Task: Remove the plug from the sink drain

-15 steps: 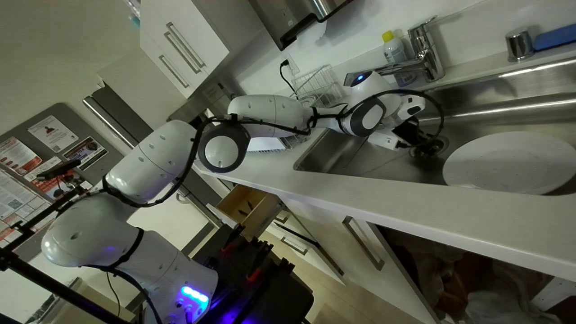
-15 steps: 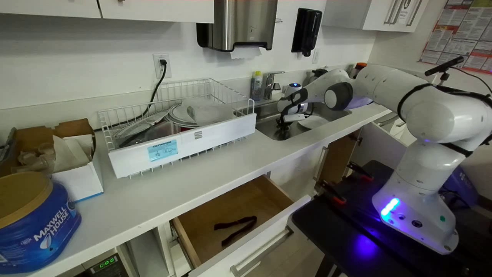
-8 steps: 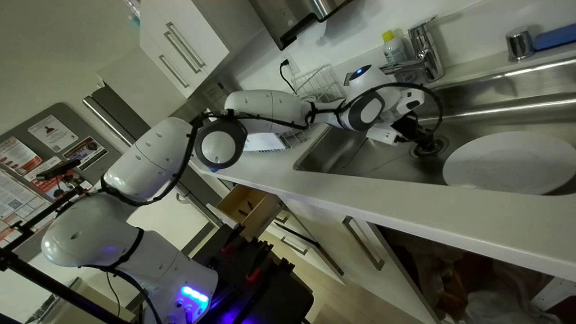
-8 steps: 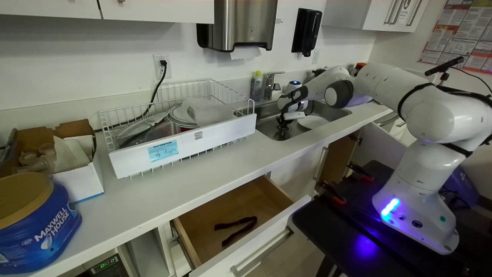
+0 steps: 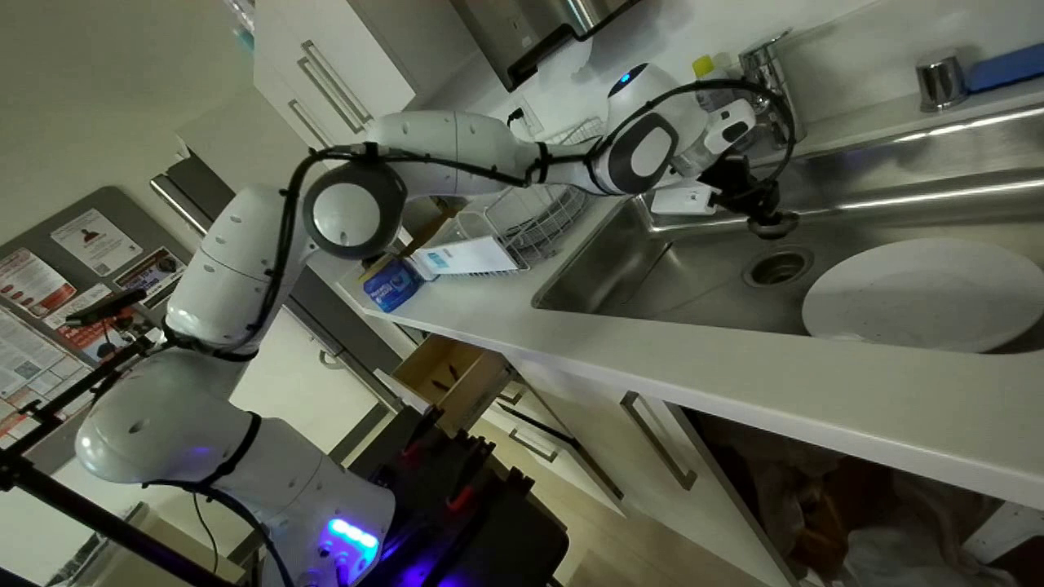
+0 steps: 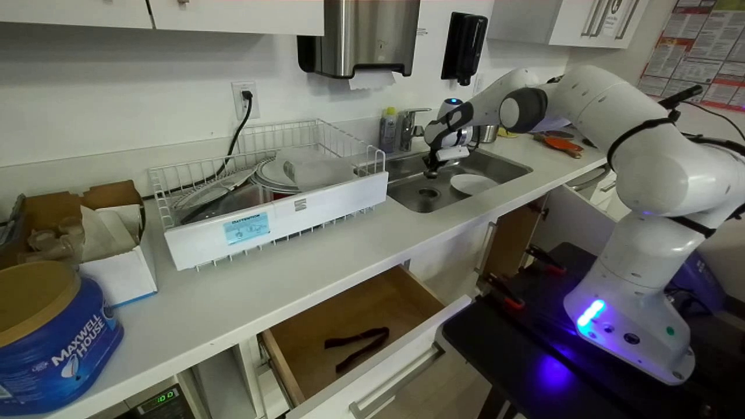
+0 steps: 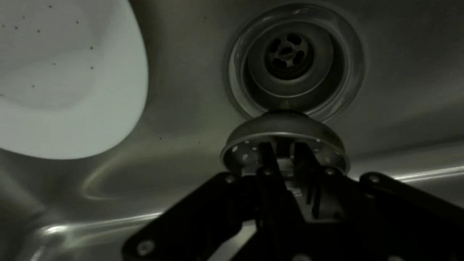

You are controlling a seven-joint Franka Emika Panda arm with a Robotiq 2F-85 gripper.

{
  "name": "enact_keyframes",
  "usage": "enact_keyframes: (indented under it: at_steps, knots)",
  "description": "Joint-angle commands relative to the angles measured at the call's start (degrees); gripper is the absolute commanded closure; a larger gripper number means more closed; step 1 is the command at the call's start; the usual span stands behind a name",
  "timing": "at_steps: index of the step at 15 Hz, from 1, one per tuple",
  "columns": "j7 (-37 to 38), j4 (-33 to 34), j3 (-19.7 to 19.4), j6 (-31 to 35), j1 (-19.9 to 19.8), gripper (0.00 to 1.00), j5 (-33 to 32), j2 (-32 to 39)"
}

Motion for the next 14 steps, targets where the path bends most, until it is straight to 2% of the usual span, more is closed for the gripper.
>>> enact_keyframes:
  at_steps: [1, 7, 11, 14]
  knots:
    - [-5.3, -13.6, 1.3, 2.9, 1.0, 0.95, -0.7, -9.5]
    - [-12.5, -27.5, 6.3, 2.7, 0.4, 0.95, -0.9, -17.0]
    - [-12.3, -37.4, 8.4, 2.9, 0.1, 0.95, 0.3, -21.5]
    - [-10.7, -44.9, 8.7, 5.6, 0.2, 0.95, 1.5, -24.7]
